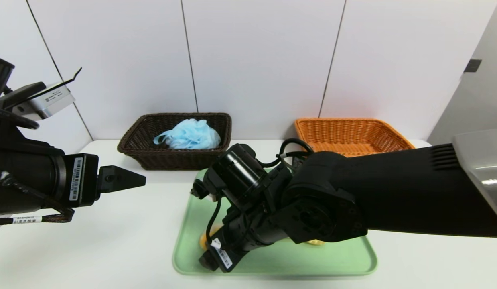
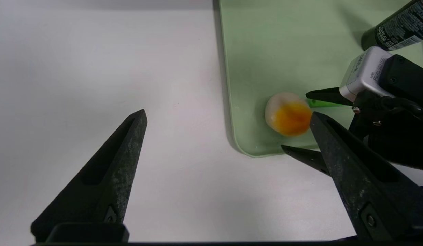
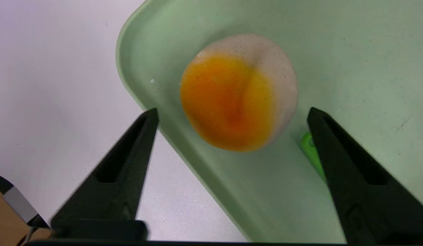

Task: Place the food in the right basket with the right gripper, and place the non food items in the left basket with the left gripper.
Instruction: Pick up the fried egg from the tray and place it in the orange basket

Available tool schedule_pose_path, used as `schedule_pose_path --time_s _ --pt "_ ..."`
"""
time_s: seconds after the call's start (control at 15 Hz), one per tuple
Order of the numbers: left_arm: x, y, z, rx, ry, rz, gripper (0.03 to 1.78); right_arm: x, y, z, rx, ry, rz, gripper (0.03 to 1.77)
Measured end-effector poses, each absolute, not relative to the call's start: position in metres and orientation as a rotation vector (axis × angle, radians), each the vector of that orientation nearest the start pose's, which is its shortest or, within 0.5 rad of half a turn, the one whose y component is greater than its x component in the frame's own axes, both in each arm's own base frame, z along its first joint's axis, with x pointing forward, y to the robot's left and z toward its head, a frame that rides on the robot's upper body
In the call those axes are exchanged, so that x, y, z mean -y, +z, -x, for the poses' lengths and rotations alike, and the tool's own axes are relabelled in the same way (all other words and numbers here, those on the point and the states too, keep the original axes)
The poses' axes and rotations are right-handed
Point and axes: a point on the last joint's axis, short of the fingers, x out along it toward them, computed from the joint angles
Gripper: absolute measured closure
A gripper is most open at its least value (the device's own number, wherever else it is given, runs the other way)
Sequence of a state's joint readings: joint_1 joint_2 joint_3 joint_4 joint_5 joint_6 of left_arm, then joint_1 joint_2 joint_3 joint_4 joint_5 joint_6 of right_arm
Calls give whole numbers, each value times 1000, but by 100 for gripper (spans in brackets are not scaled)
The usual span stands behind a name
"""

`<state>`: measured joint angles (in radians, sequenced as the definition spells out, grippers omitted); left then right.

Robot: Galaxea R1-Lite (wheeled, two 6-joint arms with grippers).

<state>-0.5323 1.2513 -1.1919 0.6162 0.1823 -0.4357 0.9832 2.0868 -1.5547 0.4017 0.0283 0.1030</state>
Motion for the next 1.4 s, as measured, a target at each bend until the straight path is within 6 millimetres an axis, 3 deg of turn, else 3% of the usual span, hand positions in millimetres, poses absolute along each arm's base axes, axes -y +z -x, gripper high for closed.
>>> schedule_pose_path --time_s 0.13,0.4,0.47,0.53,1.0,1.4 --pt "80 286 -143 -691 -191 181 12 -332 154 -220 -907 880 360 66" --pt "79 286 -143 -689 -191 181 12 -331 155 -221 -895 855 369 111" --pt "79 286 -143 -690 -192 181 12 -331 156 -221 -893 856 368 164" --pt "79 286 -143 -690 -192 181 12 -330 157 -220 -892 856 366 173" --pt "78 288 -141 -684 -194 184 12 -317 185 -217 -822 825 335 174" --pt "78 288 -140 -680 -196 186 12 -286 244 -241 -631 651 239 175"
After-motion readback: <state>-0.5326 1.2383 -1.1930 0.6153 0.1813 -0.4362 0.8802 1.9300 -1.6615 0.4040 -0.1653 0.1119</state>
